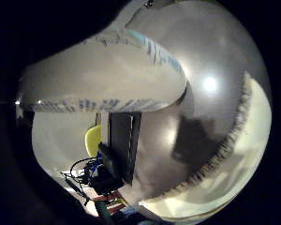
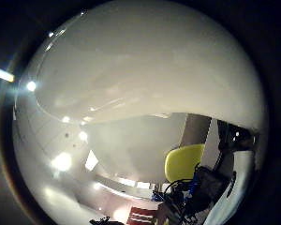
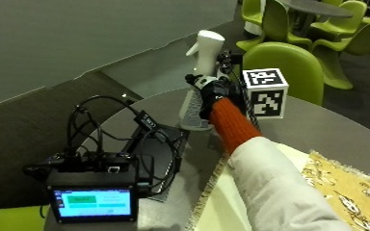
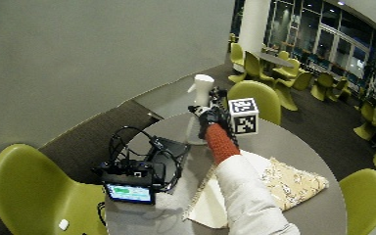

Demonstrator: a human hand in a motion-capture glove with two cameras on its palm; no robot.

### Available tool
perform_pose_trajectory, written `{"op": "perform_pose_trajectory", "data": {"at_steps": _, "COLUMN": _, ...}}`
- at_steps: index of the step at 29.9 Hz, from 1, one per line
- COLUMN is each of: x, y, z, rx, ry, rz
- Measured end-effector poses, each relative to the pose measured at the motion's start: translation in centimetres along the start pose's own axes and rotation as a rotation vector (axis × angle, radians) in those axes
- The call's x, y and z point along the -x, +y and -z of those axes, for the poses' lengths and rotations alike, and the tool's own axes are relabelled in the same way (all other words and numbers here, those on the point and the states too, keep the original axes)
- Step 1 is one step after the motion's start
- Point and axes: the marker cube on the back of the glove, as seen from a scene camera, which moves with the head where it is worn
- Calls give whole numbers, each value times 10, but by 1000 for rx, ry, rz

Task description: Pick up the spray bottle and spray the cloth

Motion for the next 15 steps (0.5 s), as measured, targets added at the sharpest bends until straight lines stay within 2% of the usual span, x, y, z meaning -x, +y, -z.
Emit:
{"op": "perform_pose_trajectory", "data": {"at_steps": 8, "x": 24, "y": 11, "z": -20, "rx": 118, "ry": 57, "rz": 48}}
{"op": "perform_pose_trajectory", "data": {"at_steps": 15, "x": 35, "y": 66, "z": 4, "rx": 304, "ry": 222, "rz": 176}}
